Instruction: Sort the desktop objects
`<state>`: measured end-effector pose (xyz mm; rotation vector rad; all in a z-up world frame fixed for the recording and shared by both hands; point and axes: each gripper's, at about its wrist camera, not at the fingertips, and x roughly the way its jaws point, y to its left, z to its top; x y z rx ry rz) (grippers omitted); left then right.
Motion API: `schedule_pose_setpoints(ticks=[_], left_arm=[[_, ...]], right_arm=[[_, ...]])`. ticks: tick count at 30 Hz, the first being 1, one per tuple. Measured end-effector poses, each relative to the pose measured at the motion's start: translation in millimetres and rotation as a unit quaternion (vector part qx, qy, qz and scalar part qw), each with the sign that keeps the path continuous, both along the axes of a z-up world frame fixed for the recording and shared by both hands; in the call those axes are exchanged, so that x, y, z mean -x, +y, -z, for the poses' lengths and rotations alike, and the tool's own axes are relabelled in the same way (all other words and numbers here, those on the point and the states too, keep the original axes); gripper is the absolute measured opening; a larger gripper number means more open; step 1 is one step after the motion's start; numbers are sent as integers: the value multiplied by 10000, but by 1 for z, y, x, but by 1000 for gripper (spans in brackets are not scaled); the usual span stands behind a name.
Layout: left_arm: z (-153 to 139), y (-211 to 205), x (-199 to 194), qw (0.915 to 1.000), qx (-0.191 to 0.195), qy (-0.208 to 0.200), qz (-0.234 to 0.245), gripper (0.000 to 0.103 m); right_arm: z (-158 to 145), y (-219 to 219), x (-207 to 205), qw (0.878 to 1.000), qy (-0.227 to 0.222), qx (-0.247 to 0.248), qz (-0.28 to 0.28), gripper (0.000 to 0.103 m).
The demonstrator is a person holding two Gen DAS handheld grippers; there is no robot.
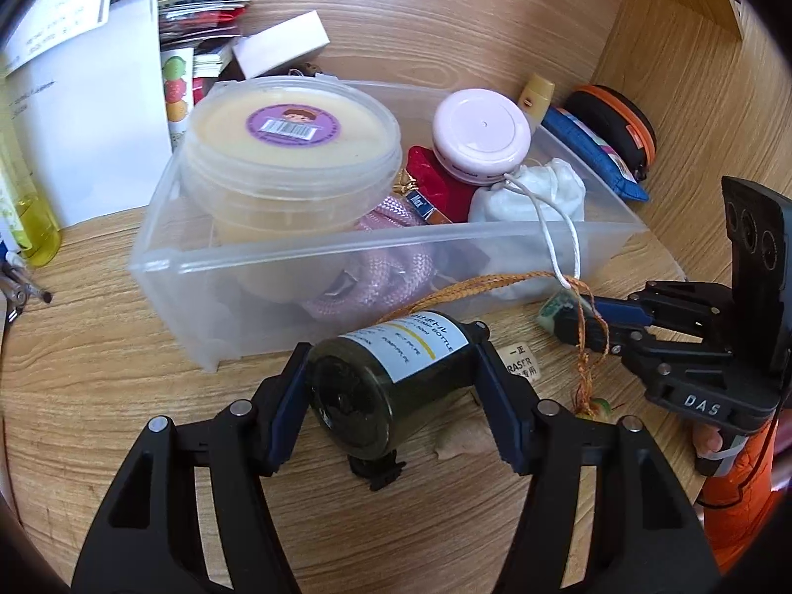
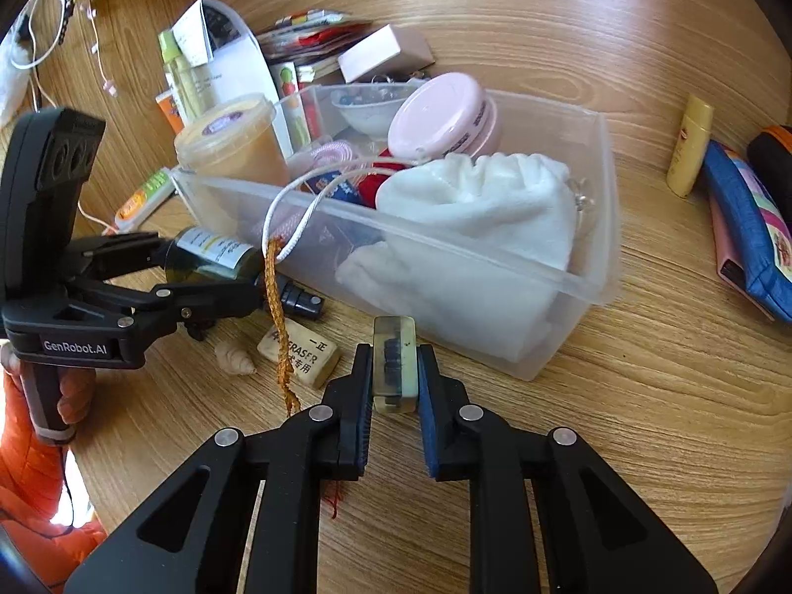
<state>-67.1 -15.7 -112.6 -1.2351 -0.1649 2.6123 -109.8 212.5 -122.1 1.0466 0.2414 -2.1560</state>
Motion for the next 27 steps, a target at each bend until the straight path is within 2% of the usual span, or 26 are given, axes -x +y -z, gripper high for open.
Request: schedule_pose_setpoints(ticks=[4, 14, 27], left_arm=[[-4, -3, -7, 9999, -133, 59, -85, 63], [-24, -6, -37, 9987, -93, 425, -283, 63], [-65, -21, -50, 9927, 162, 1032, -604, 63]], right_arm=[[-5, 9, -8, 9998, 74, 151, 122, 15], [-30, 35, -23, 9974, 263, 499, 451, 15], [-58, 42, -28, 9944, 709, 562, 538, 15]])
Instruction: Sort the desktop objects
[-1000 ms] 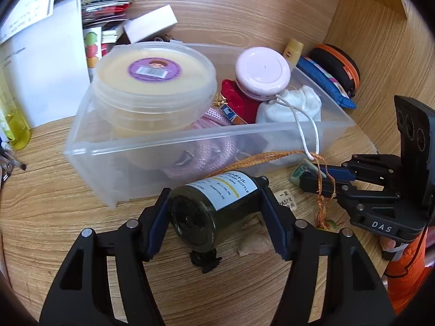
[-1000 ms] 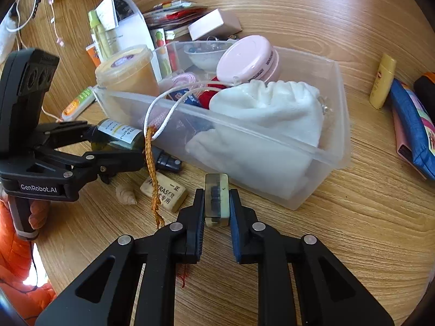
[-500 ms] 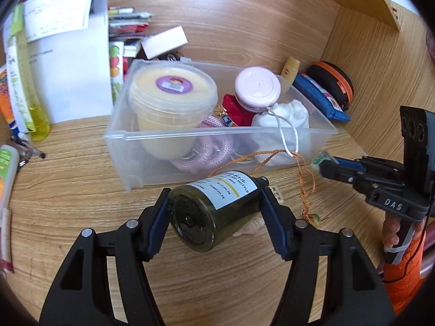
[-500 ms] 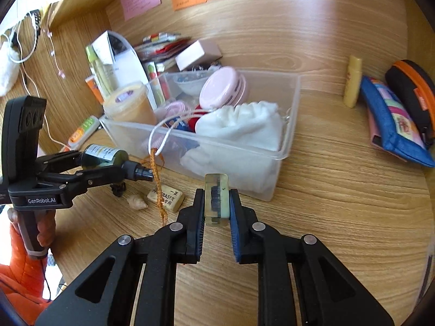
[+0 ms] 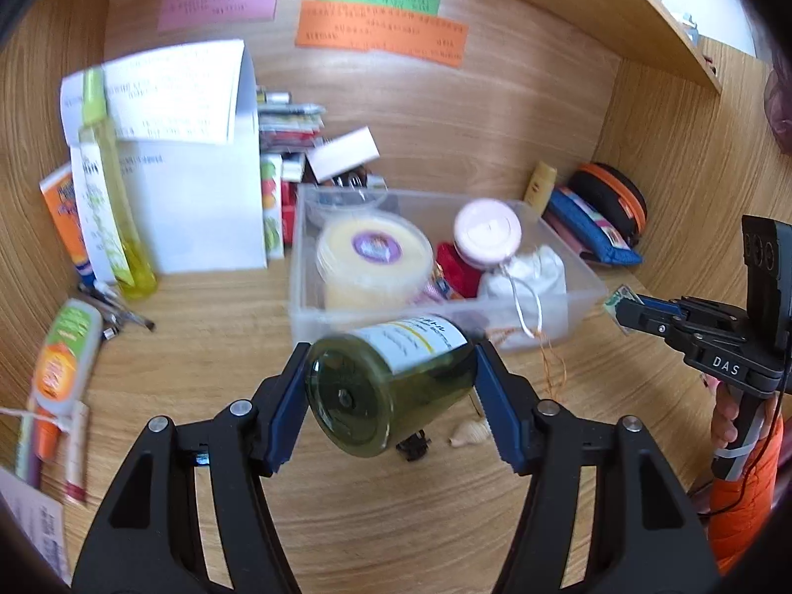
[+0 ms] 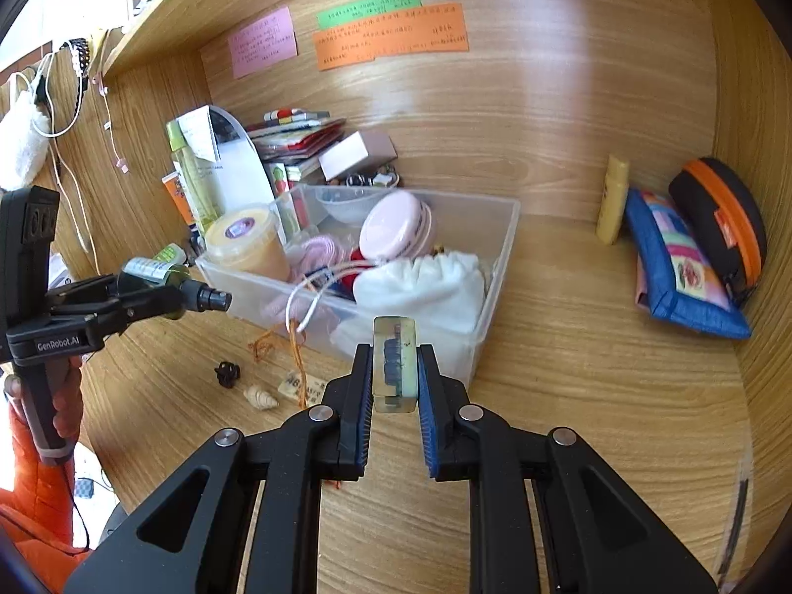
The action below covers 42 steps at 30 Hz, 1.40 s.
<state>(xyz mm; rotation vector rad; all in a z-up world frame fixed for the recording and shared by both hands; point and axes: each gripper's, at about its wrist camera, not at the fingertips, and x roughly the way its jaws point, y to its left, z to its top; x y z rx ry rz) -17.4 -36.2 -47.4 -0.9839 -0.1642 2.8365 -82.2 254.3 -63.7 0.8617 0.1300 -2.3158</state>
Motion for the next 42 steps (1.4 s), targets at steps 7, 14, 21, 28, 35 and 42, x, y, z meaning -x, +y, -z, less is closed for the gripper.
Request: schedule_pose_setpoints(ticks=[7, 14, 21, 28, 35, 42], left_arm=[[-21, -11, 10, 9995, 50, 289, -103, 62], [-28, -18, 28, 9994, -114, 315, 56, 44], [-5, -27, 41, 9998, -175, -23, 18, 42], [22, -58, 4, 9981, -174, -43, -586, 68], [37, -77, -11, 9947, -607, -309, -772, 68], [39, -64, -48, 9969, -325, -601, -385, 75]], right_arm=[[-14, -7, 12, 9998, 222, 5, -17, 15], [-20, -14, 26, 9997, 232, 86, -77, 15], [-18, -20, 37, 9997, 153, 139, -116, 15], [-9, -21, 52, 9998, -64, 198, -26, 15], [-12, -25, 52, 9998, 7, 204, 12, 15], [-8, -25, 57, 9998, 3, 21, 205, 15]])
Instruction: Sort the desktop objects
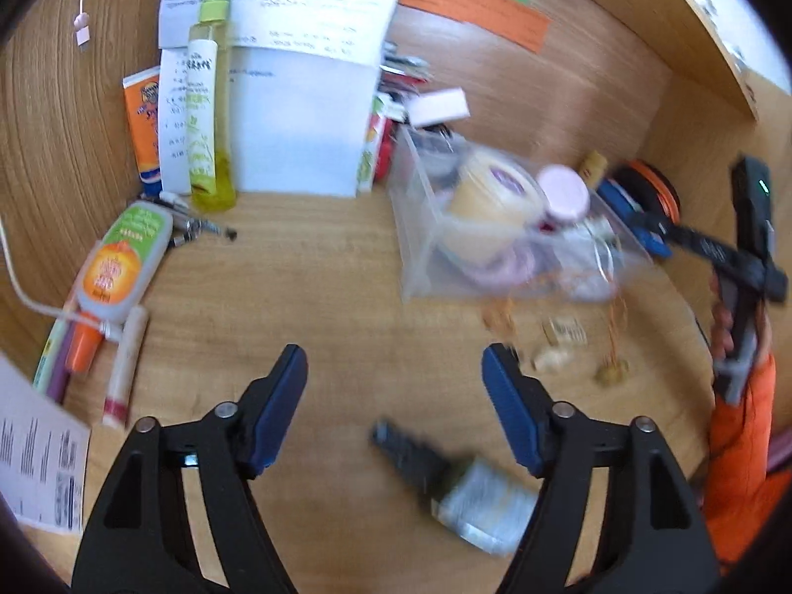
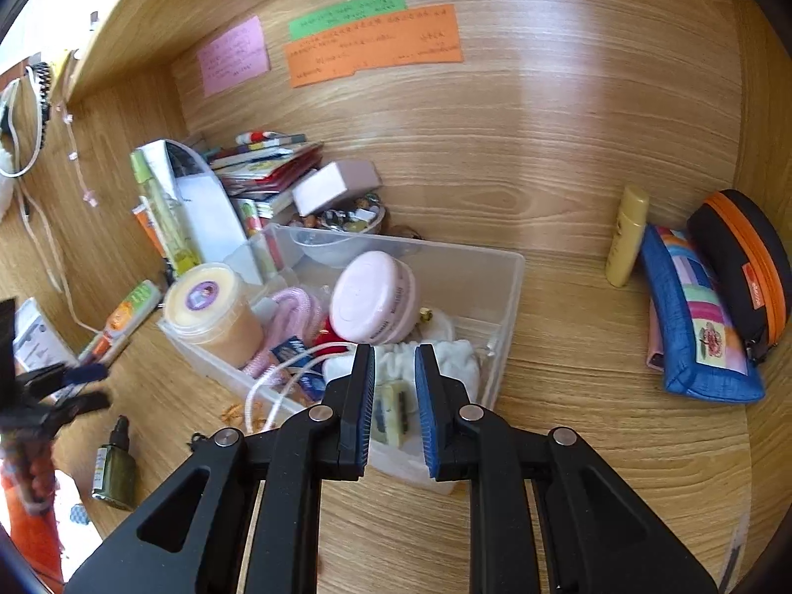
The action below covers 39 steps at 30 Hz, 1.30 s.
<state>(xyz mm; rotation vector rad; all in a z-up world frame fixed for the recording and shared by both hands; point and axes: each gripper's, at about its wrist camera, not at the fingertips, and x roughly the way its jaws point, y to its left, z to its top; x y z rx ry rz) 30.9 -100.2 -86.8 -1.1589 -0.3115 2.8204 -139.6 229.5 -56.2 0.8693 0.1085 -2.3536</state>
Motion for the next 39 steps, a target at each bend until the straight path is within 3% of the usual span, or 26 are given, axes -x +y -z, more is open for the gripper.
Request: schedule_pose_setpoints(ticks=[6, 11, 16, 20, 25, 31, 33, 35, 39], left_arm=[[7, 22, -15, 9990, -86, -183, 410, 78], [20, 40, -16, 9969, -98, -403, 676, 78], [36, 51, -11, 9953, -66, -659, 703, 78], [39, 57, -16, 9969, 163, -496, 596, 78], [41, 60, -26, 9978, 458, -298, 373, 64], [40, 52, -28, 9994, 212, -204, 172, 64], [37, 49, -26, 9997, 105, -184, 124, 64], [34, 46, -23, 9999, 46, -125, 60, 64], [21, 40, -15, 10000, -29, 33, 5, 64]], right_arm=[[1, 4, -7, 9999, -87, 81, 4, 18], [5, 11, -37, 9999, 15, 52, -105, 44], [25, 12, -69, 9985, -203, -186, -464, 45], [43, -1, -87, 9955, -375, -458, -744, 45], [63, -21, -94, 9913, -483, -749, -973, 45], [79, -35, -93, 9862, -626, -1073, -1098, 44], [80, -36, -95, 9860, -533, -1150, -1080, 39], [79, -35, -95, 9858, -540, -1144, -1106, 28], [77, -31, -94, 9870, -525, -1094, -1053, 28]])
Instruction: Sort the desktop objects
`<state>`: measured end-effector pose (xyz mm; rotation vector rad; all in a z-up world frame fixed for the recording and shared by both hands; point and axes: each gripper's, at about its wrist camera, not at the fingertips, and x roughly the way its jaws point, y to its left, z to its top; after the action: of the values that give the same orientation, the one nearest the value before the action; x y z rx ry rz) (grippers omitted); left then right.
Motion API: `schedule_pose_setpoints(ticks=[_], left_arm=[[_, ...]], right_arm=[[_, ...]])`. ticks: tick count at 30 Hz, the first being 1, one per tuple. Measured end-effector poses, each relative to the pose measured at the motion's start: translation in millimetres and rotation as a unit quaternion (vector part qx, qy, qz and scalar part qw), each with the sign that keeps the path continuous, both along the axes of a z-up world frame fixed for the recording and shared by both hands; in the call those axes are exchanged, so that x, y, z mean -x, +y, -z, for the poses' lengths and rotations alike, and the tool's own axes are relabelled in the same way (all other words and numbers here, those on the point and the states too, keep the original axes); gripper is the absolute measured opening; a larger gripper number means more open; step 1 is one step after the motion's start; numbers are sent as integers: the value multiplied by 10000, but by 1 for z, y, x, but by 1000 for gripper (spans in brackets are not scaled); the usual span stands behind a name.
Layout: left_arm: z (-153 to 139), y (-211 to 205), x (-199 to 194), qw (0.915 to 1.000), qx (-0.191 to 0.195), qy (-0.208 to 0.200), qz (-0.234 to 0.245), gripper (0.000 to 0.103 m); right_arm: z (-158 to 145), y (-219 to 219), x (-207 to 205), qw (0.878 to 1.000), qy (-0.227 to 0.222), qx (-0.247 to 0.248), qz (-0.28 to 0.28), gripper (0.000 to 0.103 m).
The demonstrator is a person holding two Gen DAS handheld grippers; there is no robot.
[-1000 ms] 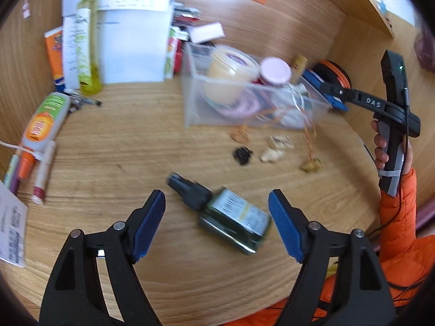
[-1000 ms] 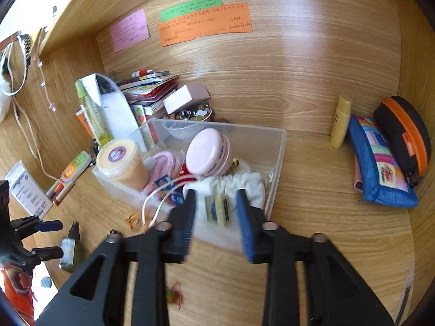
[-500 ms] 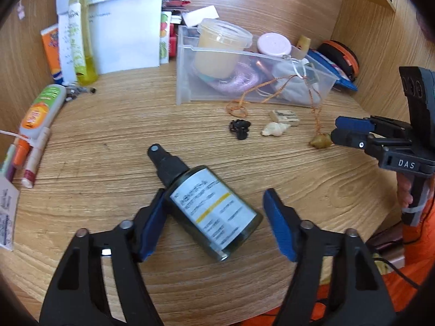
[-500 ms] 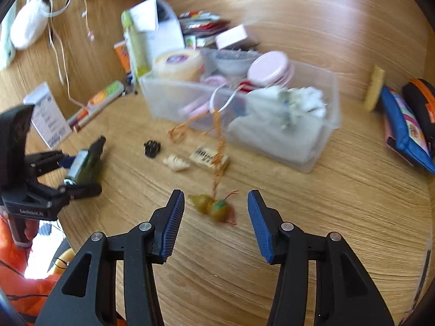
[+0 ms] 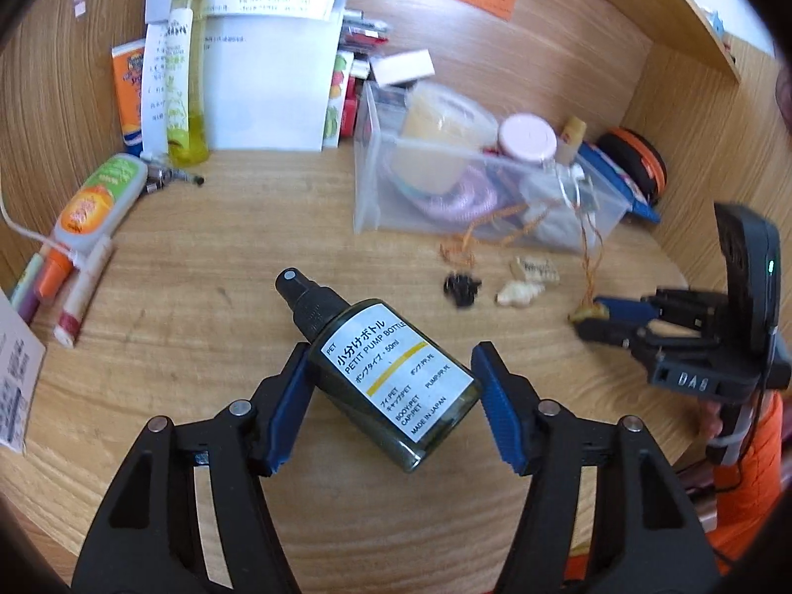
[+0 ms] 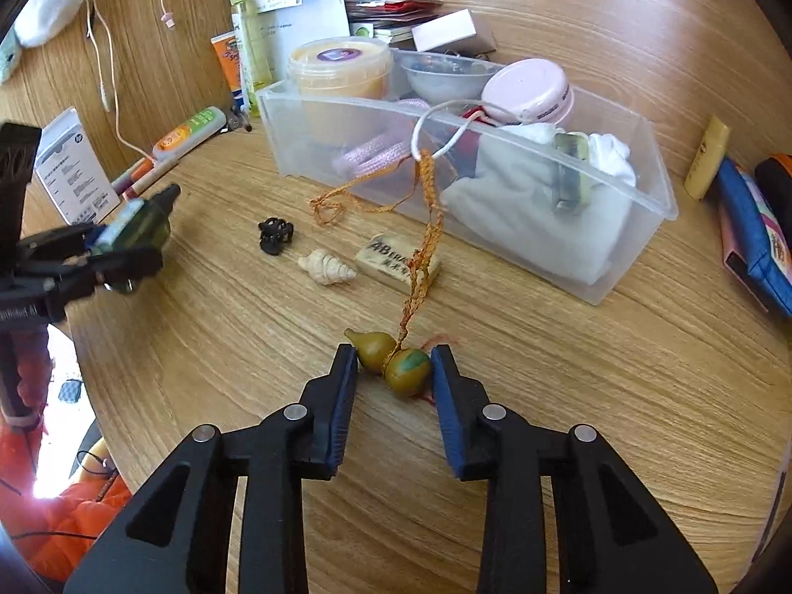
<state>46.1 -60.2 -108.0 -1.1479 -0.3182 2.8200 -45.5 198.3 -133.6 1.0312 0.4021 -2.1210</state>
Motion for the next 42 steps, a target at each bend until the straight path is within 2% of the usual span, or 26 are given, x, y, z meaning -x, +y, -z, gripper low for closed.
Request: schedule_pose_setpoints(ticks=[5, 13, 21, 28, 33, 42], left_arm=[[-22, -2, 10, 9996, 62, 281, -10, 64], [-56, -7, 34, 9973, 80, 724, -57, 64], [-79, -14, 77, 9962, 58, 861, -64, 64], [-103, -9, 119, 9946, 280, 1002, 15, 64], [-107, -1, 155, 9958, 312, 826, 241, 64], [-88, 26, 215, 9958, 542, 171, 722, 64]], right_arm=[[-15, 6, 2, 9995, 87, 277, 88, 28], [-59, 28, 9, 9952, 637, 663, 336, 28], [-83, 45, 29, 9884, 906, 1022, 664, 28], [-97, 38, 64, 9858, 1031, 1053, 804, 28], [-102, 29, 89, 9858, 1051, 1006, 838, 28], [-94, 16, 133, 9874, 893, 711, 1100, 28]])
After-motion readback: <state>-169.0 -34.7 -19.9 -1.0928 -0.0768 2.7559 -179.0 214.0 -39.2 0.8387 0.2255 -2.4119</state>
